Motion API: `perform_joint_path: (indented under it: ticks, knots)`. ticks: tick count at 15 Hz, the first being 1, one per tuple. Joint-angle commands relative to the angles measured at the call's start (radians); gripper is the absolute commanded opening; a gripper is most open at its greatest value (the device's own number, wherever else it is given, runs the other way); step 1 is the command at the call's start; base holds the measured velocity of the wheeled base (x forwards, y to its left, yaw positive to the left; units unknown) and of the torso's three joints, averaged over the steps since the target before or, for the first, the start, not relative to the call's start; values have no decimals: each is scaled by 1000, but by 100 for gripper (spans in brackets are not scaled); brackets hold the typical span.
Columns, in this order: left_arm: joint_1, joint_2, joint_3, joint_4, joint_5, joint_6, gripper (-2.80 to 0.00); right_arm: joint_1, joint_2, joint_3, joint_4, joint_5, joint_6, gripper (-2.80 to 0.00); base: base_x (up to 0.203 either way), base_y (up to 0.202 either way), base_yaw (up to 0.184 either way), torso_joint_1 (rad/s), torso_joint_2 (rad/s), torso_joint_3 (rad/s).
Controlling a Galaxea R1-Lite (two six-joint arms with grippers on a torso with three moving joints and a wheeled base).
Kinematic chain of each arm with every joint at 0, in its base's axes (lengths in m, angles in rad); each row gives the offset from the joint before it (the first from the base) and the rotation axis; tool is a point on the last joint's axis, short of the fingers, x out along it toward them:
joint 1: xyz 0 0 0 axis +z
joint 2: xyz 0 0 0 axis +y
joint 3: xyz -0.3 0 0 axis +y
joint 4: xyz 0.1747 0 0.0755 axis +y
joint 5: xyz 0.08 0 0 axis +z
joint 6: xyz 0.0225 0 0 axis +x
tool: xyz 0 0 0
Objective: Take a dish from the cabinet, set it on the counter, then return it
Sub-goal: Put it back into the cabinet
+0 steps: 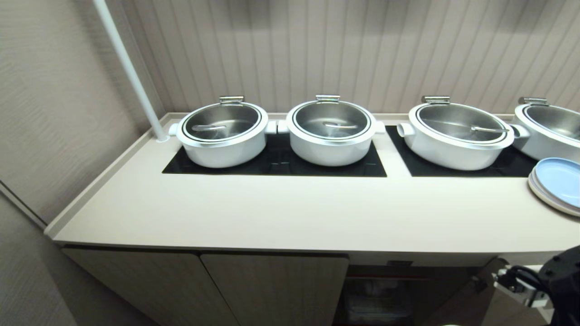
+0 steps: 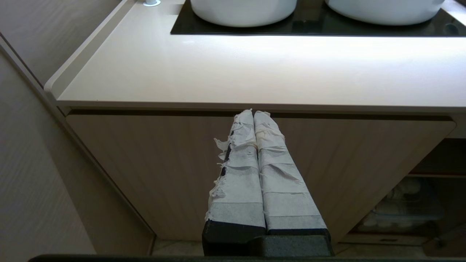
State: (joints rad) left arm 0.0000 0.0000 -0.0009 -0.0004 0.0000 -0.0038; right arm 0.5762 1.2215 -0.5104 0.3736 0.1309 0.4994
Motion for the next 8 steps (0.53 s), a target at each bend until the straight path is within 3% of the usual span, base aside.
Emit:
perform_joint_path:
  ticks: [1,8]
  knots:
    - [0,0,0,0,0,-1,-280,1,3,4,2,1,4,-280,0,0,0,0,0,0]
    - [0,0,1,0,0,-1,-280,5,1,4,4,-2,4,-280,0,0,0,-36,69,43]
